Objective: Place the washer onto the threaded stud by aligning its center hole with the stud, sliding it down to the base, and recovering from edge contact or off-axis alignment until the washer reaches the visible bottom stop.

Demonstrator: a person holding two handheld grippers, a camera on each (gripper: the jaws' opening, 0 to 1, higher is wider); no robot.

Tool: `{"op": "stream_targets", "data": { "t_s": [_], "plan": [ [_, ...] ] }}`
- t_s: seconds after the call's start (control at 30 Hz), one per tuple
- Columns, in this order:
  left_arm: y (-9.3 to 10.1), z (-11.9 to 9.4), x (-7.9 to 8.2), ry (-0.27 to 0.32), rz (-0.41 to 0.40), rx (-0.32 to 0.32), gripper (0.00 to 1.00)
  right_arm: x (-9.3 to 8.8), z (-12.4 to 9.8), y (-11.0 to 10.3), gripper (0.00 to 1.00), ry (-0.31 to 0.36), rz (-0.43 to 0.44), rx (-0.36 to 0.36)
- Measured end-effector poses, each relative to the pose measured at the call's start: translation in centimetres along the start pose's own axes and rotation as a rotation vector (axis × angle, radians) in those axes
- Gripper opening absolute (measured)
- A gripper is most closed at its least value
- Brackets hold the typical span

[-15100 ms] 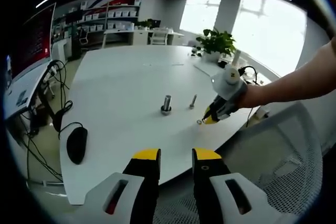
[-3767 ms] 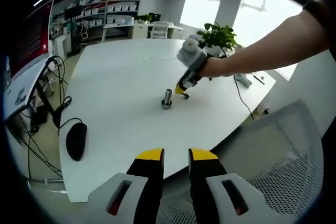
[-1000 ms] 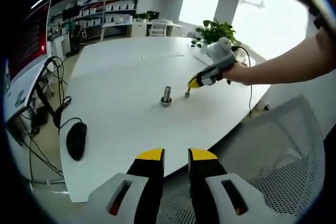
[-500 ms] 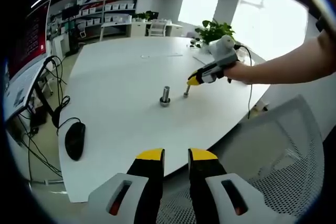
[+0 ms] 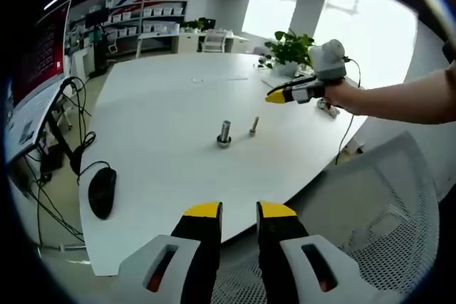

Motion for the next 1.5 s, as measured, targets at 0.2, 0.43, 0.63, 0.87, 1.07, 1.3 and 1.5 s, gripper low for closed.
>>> {"op": "stream_targets", "data": {
  "t_s": [0.2, 0.43, 0.63, 0.87, 1.07, 1.3, 1.5],
  "plan": [
    [0.1, -0.1, 0.2, 0.017, 0.007, -0.004, 0.17, -0.6, -3.3, -0.1, 0.2, 0.049, 0.076, -0.033],
    [0.1, -0.2, 0.3, 0.03, 0.013, -0.009, 0.18, -2.0, -7.1, -1.2, 0.22, 0.044, 0.17, -0.033],
    [0.3, -0.2, 0.3, 0.029, 0.015, -0.015, 0.19, -3.3, -9.1, -1.0, 0.23, 0.052, 0.203, -0.066],
    [0.4, -0.3, 0.3, 0.031, 0.021, -0.023, 0.19, -3.4, -11.3, -2.7, 0.23, 0.062, 0.18, -0.081],
    [0.3, -0.1, 0.2, 0.026, 0.025, -0.032, 0.19, -4.3, -12.9, -3.0, 0.24, 0.097, 0.25, -0.084],
    [0.3, 0.0, 0.0, 0.018, 0.031, -0.04, 0.19, -5.7, -14.4, -3.4, 0.24, 0.083, 0.246, -0.114],
    [0.4, -0.1, 0.0, 0.021, 0.029, -0.039, 0.2, -6.8, -14.7, -3.4, 0.24, 0.062, 0.255, -0.126]
  ]
}}
Point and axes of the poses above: the point that each gripper's makers call its tool centre point, and the gripper's own axes: z roughly forward along the fingers, y roughly to its right, x roughly out of its top, the point moved 7 cm from there along -z, roughly backward along the fingers, and after that the axes turned 9 degrees about -y, right-handed, at the moved point
